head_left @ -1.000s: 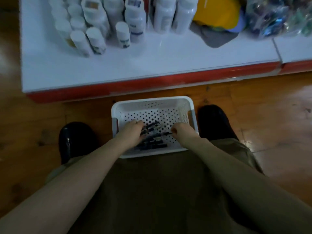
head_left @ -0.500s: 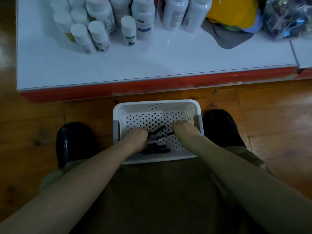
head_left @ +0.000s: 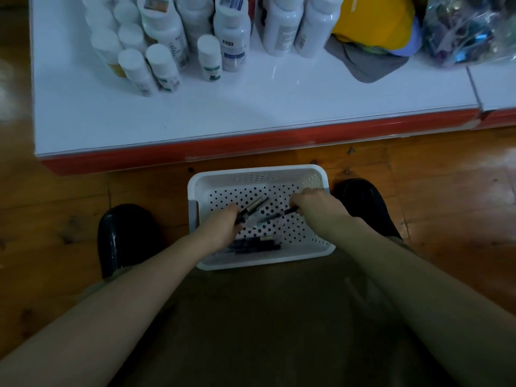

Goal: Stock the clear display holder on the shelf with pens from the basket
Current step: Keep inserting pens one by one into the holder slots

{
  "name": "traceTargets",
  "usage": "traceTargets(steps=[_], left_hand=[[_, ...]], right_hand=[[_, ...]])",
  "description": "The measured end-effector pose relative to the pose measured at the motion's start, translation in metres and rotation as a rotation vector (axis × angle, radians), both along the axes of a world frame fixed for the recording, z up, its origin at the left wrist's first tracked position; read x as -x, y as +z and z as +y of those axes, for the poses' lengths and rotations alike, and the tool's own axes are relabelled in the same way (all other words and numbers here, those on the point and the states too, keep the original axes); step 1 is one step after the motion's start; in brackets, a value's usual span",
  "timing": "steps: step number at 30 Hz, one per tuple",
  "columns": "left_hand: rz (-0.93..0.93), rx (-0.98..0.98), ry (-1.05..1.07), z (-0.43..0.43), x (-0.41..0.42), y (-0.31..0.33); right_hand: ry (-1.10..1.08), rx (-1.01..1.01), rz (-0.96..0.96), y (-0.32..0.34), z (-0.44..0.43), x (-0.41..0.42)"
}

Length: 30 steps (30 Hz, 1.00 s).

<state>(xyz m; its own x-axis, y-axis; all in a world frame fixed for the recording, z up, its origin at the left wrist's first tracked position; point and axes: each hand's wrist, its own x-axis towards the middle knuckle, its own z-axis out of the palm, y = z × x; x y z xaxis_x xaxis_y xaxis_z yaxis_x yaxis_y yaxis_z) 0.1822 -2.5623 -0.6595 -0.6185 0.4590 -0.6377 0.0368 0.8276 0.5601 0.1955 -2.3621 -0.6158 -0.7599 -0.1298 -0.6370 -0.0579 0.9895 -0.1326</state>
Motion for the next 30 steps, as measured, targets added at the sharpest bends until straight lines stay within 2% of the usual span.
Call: traceTargets(steps=[3,6,10,15,18,22,26,30], left_hand=[[-0.021,-0.061,0.078,0.004,0.000,0.010],[-0.022,-0.215,0.289,0.013,0.007,0.047],[0.137,-0.345,0.369,0.026,0.015,0.130],[0.393,-0.506,0.455,0.047,0.030,0.254],[0.537,-0.626,0.489,0.061,0.041,0.325],[0.645,-0.757,0.548,0.078,0.067,0.406],[0.699,-0.861,0.522,0.093,0.083,0.466],[0.764,-0.912,0.486,0.107,0.089,0.512]], right_hand=[[-0.055,-0.008,0.022,0.017,0.004,0.006],[-0.177,0.036,0.019,0.050,0.012,0.016],[-0.502,0.329,0.132,0.110,0.027,0.017],[-0.687,0.743,0.289,0.214,0.036,0.017],[-0.702,0.973,0.288,0.275,0.039,0.025],[-0.672,1.151,0.206,0.340,0.042,0.040],[-0.650,1.211,0.224,0.396,0.052,0.050],[-0.566,1.140,0.379,0.446,0.063,0.054]])
